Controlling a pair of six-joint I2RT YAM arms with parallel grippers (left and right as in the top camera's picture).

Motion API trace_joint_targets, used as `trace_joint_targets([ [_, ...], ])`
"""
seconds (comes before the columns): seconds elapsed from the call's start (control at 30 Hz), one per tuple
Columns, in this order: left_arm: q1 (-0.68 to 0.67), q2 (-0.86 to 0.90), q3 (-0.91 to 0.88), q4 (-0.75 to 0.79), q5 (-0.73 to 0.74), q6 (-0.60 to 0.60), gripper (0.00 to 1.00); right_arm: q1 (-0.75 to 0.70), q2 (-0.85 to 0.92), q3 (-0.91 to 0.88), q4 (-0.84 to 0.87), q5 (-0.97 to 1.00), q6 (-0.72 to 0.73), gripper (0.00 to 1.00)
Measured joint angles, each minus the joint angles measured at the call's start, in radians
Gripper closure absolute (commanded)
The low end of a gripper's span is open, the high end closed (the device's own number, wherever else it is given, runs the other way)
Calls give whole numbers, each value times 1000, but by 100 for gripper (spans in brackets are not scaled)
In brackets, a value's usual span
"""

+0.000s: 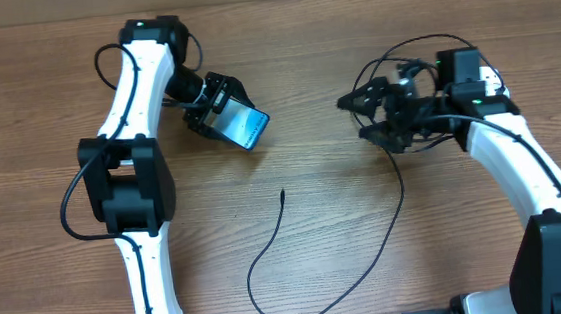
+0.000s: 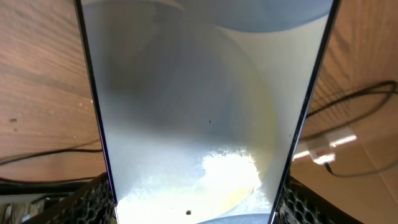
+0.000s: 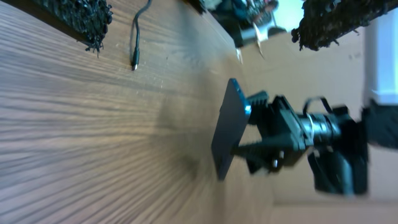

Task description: Plug charger to phone and switch on socket

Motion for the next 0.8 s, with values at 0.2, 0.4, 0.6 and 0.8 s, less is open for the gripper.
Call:
trace_joint_targets([
  [0.2,-71,0,0,8,-19,-139,96,109,0,0,29,52,-8,0],
  [0.4,-131,0,0,8,-19,-280,96,172,0,0,84,87,-13,0],
  [0.6,-181,0,0,8,-19,-375,96,210,0,0,61,186,-13,0],
  [0.8,-229,0,0,54,-12,-451,96,222,0,0,62,232,-1,0],
])
